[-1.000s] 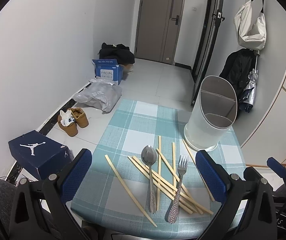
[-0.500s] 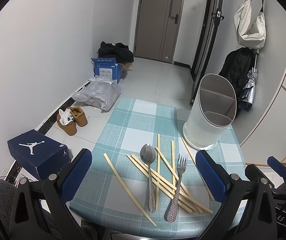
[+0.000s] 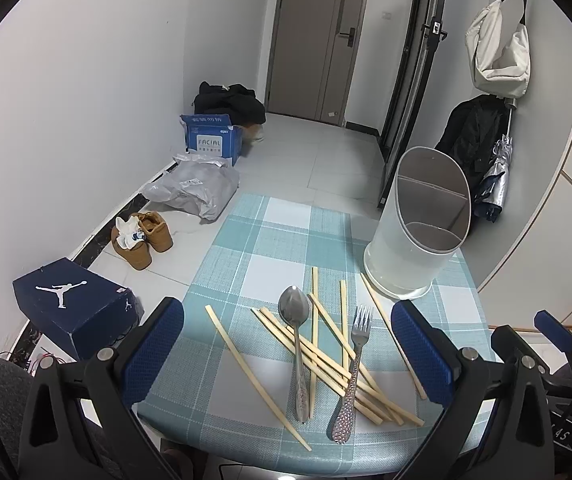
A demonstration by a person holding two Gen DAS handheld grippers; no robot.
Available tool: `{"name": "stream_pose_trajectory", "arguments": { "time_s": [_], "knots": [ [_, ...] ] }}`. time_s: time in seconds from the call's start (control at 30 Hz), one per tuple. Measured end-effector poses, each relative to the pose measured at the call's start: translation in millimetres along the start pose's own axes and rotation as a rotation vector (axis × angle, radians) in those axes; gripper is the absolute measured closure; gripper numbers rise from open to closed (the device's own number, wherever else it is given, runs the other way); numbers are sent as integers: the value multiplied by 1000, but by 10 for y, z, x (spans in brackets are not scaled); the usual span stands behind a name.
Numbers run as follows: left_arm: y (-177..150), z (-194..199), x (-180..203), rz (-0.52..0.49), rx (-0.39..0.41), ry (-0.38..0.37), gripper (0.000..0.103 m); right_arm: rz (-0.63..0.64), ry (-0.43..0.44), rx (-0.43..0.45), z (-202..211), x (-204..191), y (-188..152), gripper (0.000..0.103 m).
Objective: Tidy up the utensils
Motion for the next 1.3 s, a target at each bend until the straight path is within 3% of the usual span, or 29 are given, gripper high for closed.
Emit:
{"name": "stream_pose_trajectory", "arguments": {
  "time_s": [0.67,0.8,0.9,1.17,1.3],
  "knots": [
    [19,-11,-13,12,-18,-23,1,0,10,5,28,-7,5,0],
    [-2,-58,-29,30,-34,-38,1,-2,47,-13,3,-31,-4,0],
    [-45,-136,-36,54,-67,-67,1,-8,62,-42,-58,-47,-29,0],
    [-206,-629,-146,157,-259,-166,1,4,69,-84,-318,-62,-26,0],
    [-193,-918,-109,114,-350,-178,3,-15,67,-124,-514,6,-12,3]
  ]
}}
Point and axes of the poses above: each gripper's, at about its wrist camera, not at the fingertips, and z roughly against the way its jaws point, x to its right, y to its top, the point moved 6 cm from there along -z, roughly the way its jaws point, and after that the axes turned 15 degrees about -z, right-handed, at the moved point
